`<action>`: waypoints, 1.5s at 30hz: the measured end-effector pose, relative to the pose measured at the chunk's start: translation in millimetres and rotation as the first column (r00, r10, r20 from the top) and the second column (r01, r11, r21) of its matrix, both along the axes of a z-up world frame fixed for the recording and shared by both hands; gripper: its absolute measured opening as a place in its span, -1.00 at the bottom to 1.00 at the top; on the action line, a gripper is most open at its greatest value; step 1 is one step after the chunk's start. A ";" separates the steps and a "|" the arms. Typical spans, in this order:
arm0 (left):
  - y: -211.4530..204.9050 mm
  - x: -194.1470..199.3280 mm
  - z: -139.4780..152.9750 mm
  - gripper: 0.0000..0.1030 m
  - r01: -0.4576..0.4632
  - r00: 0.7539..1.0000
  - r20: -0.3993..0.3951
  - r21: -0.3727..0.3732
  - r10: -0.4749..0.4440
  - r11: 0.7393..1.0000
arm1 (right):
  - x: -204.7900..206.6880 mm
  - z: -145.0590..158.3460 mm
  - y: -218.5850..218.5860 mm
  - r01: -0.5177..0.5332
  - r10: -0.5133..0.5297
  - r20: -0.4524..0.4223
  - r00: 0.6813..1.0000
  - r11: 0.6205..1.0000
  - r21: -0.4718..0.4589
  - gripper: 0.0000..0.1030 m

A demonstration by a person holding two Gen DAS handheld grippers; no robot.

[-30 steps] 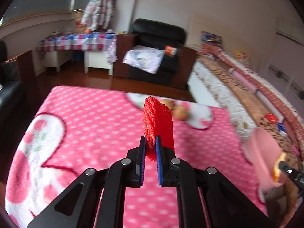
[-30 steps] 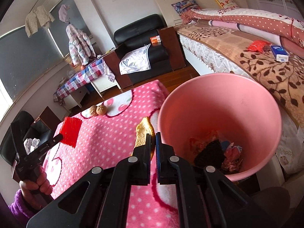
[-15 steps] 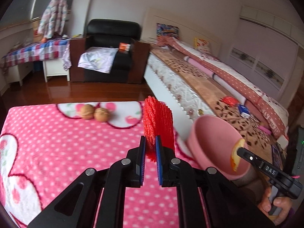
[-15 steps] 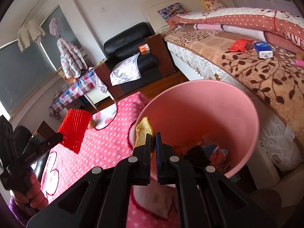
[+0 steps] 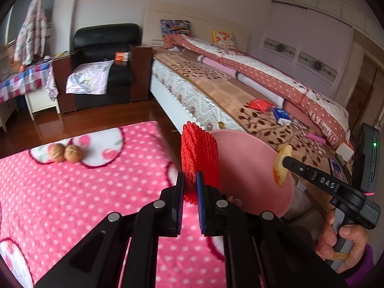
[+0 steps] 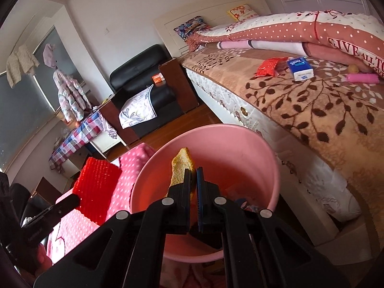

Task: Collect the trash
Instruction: 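Carry the red mesh pad with the left tool while the right tool carries the orange peel to the basin, then open both tools to drop the red mesh pad and orange peel into the basin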

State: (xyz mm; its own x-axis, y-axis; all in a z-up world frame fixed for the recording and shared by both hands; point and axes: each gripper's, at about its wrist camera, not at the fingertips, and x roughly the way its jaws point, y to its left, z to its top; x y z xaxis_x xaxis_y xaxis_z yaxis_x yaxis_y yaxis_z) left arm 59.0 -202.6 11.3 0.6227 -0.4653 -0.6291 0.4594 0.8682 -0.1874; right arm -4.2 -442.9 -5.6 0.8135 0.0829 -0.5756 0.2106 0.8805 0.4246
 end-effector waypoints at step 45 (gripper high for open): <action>-69.4 7.7 -27.0 -0.12 0.087 0.996 -0.027 0.107 -0.084 0.991 | 10.4 -31.7 -15.7 0.026 -0.022 -0.127 0.992 0.999 0.028 -0.72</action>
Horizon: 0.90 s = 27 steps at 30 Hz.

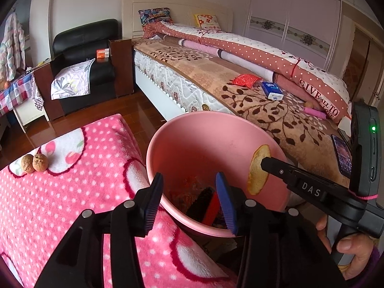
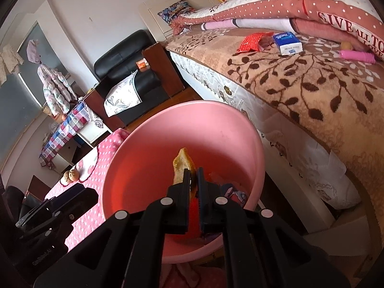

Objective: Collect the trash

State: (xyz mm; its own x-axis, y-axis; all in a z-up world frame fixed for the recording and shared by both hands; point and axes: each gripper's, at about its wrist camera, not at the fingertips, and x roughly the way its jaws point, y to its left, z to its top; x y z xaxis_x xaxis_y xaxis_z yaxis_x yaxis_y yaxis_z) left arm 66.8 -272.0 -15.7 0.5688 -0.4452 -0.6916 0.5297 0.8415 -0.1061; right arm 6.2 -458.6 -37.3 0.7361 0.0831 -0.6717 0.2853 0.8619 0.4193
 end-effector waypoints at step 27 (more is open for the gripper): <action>4.0 -10.5 7.2 -0.12 -0.049 0.999 0.001 0.022 0.049 0.999 | -20.2 10.0 20.1 -0.056 0.058 0.028 0.998 0.997 -0.055 -0.40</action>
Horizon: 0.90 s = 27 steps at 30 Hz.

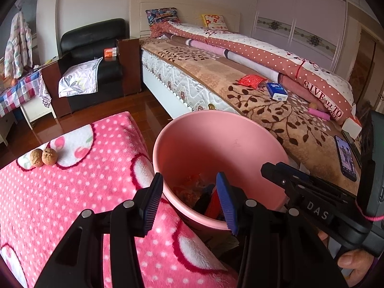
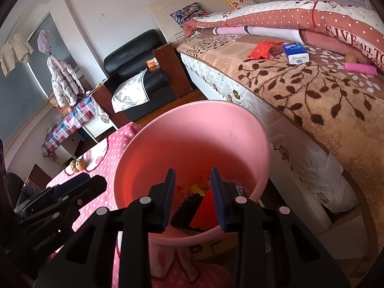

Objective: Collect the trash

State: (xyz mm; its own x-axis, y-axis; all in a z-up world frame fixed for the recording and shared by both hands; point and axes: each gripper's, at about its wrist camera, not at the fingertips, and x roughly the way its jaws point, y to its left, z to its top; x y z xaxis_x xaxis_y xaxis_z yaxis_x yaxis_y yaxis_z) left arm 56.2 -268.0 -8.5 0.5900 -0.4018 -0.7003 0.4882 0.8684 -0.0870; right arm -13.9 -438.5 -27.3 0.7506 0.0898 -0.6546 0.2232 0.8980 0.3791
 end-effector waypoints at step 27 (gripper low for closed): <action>17.1 -16.3 13.3 -0.12 -0.055 0.998 0.037 -0.019 0.055 0.998 | -24.2 26.6 34.9 -0.029 0.036 0.047 0.998 0.990 -0.136 -0.40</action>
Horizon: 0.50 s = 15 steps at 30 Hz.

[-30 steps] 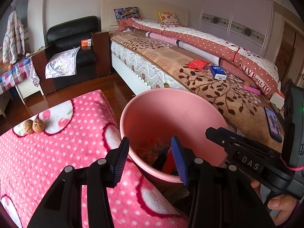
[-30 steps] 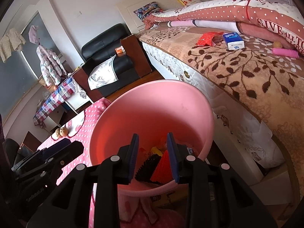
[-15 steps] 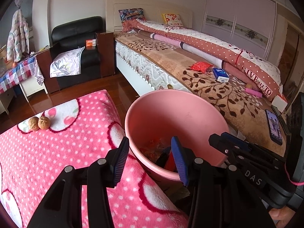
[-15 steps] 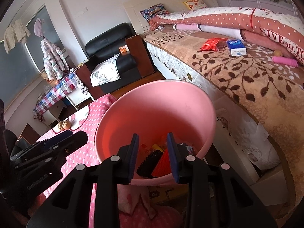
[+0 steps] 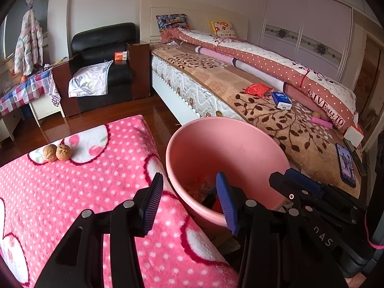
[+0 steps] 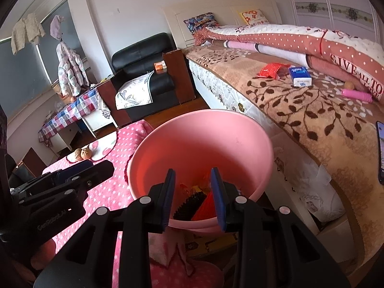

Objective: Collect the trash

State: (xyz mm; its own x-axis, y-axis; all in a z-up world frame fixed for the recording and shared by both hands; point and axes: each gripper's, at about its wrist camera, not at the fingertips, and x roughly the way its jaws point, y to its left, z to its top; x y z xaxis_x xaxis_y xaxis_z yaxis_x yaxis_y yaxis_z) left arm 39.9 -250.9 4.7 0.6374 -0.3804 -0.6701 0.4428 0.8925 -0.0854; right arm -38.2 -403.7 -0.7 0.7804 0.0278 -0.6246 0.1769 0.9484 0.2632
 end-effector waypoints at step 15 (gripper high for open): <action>7.8 -5.0 1.9 -0.20 -0.008 1.000 0.013 -0.015 0.008 1.000 | -9.8 10.8 13.4 0.006 -0.004 0.043 0.999 0.998 -0.060 -0.40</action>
